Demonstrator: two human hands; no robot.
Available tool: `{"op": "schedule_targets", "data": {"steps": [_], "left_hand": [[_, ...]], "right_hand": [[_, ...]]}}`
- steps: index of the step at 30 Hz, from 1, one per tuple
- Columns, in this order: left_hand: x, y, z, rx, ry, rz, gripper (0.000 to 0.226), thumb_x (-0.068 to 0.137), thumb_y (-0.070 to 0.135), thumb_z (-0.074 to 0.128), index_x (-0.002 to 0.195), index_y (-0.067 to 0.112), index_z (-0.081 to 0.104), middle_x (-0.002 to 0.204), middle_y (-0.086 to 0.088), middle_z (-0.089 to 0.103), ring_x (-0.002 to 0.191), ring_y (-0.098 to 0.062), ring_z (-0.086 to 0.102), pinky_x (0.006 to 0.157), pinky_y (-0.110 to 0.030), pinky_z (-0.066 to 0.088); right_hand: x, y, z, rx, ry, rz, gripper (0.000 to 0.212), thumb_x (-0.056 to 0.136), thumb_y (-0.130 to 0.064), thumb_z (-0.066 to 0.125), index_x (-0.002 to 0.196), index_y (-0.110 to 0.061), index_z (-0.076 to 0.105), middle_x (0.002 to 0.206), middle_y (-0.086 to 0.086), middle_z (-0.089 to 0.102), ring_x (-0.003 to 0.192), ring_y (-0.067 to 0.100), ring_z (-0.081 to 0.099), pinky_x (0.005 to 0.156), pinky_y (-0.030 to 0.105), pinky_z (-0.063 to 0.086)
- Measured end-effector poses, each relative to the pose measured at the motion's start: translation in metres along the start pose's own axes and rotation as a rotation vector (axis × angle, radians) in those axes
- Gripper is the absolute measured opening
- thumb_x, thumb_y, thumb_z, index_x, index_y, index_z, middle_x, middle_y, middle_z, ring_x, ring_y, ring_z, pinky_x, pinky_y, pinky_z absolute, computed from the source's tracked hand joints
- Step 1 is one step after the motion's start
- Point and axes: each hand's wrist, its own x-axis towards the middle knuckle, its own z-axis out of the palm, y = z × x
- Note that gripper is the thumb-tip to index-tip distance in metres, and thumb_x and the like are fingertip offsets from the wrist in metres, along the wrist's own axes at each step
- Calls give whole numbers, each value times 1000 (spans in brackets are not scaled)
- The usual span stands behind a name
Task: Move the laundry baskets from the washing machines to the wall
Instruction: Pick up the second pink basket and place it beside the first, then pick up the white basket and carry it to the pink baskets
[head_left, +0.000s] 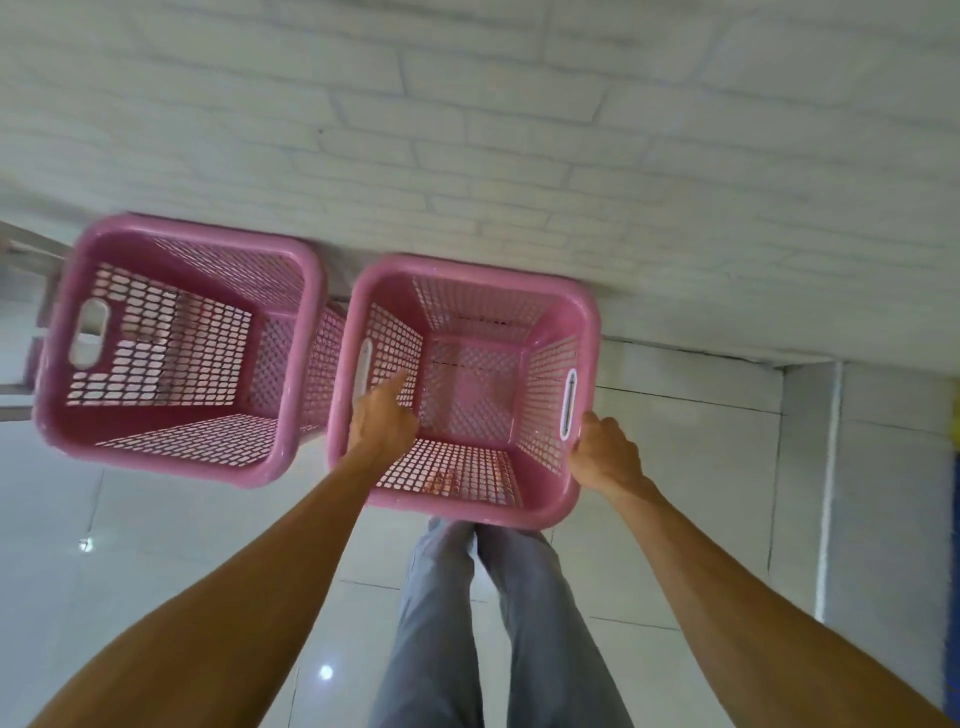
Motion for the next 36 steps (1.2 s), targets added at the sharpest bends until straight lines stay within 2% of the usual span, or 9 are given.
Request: {"op": "schedule_targets", "data": {"steps": [2,4,7,11,16,22,27,33,36], "left_hand": [[-32,17,4,29,-88,60,59,82,-4,47,136,19,57,124,-14,67,107,-39,66,87,-49,60],[-61,36,5,80,-162,135,55,84,1,47,134,22,59,112,-13,71,94,-33,68,84,-38,60],[-104,63,1,136,-217,263,57,84,2,48,136,22,59,123,-14,70,103,-33,69,91,-37,57],[-160,88,0,203,-290,453,52,85,1,52,134,14,61,131,-13,66,117,-33,64,101,-44,53],[-215,107,26,384,-399,653,53,90,5,50,141,19,55,141,-8,60,127,-29,59,110,-40,45],[-293,138,92,552,-563,866,48,93,5,46,139,16,56,143,-8,57,131,-24,55,112,-29,37],[-380,163,167,651,-668,1034,45,91,6,49,133,16,61,136,-5,63,125,-20,58,99,-13,33],[-485,174,269,761,-781,1174,40,90,8,54,127,19,65,131,-3,66,119,-19,62,93,-12,35],[-537,173,311,853,-860,1261,40,91,8,53,128,17,65,136,-2,64,123,-20,60,101,-18,39]], "right_hand": [[-35,-3,-3,23,-41,-19,34,102,-27,52,131,-10,56,117,11,66,103,28,69,95,46,56],[-70,-6,-5,69,-37,-41,31,101,-23,53,129,-11,57,117,10,68,103,28,69,95,48,56],[-123,-4,-4,184,36,-48,29,101,-26,53,127,-13,56,117,10,67,104,28,68,94,47,56],[-186,19,4,348,119,27,35,101,-28,50,133,-13,52,123,13,59,110,29,62,87,34,48],[-243,82,25,576,166,176,46,102,-25,45,147,-15,43,140,16,48,125,33,55,105,42,47],[-310,176,79,853,361,360,45,103,-22,47,146,-10,46,139,17,53,123,31,56,102,36,46],[-367,242,130,1041,487,496,43,101,-18,49,143,-10,50,137,16,56,125,30,56,104,35,44],[-437,346,191,1164,577,675,43,100,-21,50,142,-12,52,136,16,56,125,31,57,105,36,46],[-479,384,229,1233,609,783,42,100,-22,51,140,-12,54,137,15,57,127,30,56,106,34,43]]}}
